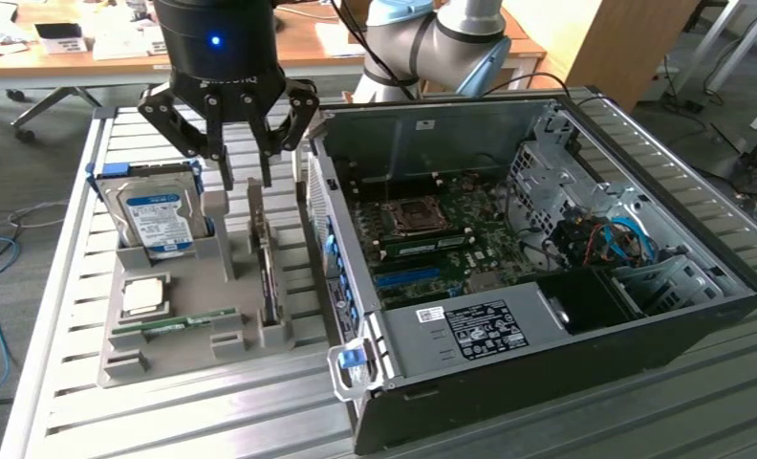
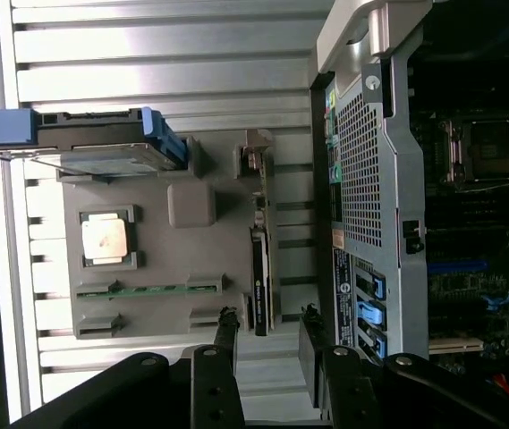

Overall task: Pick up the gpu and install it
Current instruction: 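Pick up the gpu and move the gpu toward the slot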

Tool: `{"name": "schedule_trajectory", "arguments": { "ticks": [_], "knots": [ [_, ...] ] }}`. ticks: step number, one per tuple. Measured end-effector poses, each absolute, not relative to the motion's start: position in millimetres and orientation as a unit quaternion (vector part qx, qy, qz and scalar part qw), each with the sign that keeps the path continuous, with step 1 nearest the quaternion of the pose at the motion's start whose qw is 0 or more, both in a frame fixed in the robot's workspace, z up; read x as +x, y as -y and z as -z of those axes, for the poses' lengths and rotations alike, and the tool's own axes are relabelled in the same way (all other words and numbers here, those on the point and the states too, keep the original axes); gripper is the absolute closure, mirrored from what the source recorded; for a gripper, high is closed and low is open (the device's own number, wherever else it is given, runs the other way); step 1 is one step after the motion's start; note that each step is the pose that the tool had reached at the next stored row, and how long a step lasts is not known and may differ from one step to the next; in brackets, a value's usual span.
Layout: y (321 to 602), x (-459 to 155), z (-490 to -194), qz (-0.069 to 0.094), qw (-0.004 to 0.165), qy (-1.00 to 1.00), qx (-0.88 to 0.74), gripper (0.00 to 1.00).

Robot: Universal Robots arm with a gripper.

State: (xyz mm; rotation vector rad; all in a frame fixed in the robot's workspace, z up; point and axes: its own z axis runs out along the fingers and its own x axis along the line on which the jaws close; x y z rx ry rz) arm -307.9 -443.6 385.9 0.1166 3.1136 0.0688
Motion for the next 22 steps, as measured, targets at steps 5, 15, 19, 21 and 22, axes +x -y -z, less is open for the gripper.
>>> {"name": "schedule_trajectory", "arguments": {
  "ticks": [5, 15, 19, 21, 22],
  "knots": [
    [443.6, -307.9, -385.1, -0.022, 0.013, -0.999, 0.037, 0.58],
    [443.6, -307.9, -369.4, -0.022, 0.012, -0.999, 0.037, 0.58],
    [443.6, -307.9, -366.8, -0.022, 0.012, -0.999, 0.037, 0.58],
    [443.6, -307.9, -365.9, -0.022, 0.012, -0.999, 0.037, 0.58],
    [443.6, -307.9, -365.5, -0.022, 0.012, -0.999, 0.037, 0.58]
  ]
}}
